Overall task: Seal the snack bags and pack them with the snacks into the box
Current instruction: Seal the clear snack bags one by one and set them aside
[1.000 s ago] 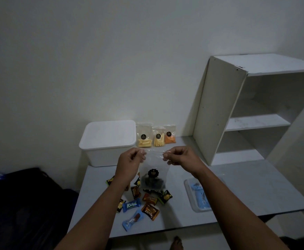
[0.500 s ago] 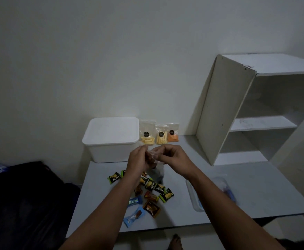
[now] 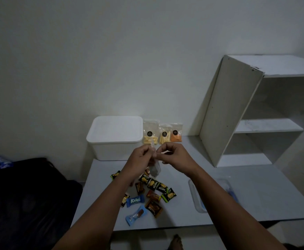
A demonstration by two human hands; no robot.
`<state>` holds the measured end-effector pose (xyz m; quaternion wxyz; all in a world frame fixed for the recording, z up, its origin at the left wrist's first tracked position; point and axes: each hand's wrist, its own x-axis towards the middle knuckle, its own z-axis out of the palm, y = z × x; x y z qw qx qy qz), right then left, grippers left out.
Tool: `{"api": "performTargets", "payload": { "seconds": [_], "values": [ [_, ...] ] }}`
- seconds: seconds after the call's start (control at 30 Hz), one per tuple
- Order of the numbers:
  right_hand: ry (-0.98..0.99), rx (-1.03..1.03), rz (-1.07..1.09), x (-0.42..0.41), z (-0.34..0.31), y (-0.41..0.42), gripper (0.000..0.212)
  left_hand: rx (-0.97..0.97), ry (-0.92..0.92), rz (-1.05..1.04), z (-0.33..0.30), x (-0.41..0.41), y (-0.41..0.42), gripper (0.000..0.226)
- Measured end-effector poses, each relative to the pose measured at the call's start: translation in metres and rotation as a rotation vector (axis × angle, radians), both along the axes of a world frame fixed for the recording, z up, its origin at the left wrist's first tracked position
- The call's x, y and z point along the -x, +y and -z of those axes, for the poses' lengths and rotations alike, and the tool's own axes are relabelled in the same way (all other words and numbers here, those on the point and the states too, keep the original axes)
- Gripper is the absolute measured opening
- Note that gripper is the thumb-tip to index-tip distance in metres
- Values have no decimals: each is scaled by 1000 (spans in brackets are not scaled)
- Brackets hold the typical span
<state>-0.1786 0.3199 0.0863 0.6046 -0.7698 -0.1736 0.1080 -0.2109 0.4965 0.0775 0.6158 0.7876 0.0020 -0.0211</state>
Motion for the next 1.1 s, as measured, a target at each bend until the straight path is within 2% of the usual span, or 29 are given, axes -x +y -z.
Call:
{"api": "performTargets", "payload": {
  "seconds": [0.2, 0.37, 0.5, 0.63, 0.93, 1.1],
  "values": [
    [41, 11, -13, -4, 1, -3, 13, -38, 0, 31, -3, -4, 8, 31],
    [64, -26, 49, -1, 2, -1, 12, 1, -17, 71, -7, -1, 6, 30],
    [-13, 23, 49, -2, 2, 3, 13, 2, -14, 95, -7, 2, 7, 30],
    [-105, 49, 51, 2, 3, 9, 14, -61, -31, 13, -7, -1, 8, 22],
    [-27, 25, 56, 5, -2, 12, 13, -93, -73, 78, -13, 5, 10, 23],
    [-29, 53, 96, 7, 9, 15, 14, -256, -79, 1, -6, 6, 7, 22]
  ]
}}
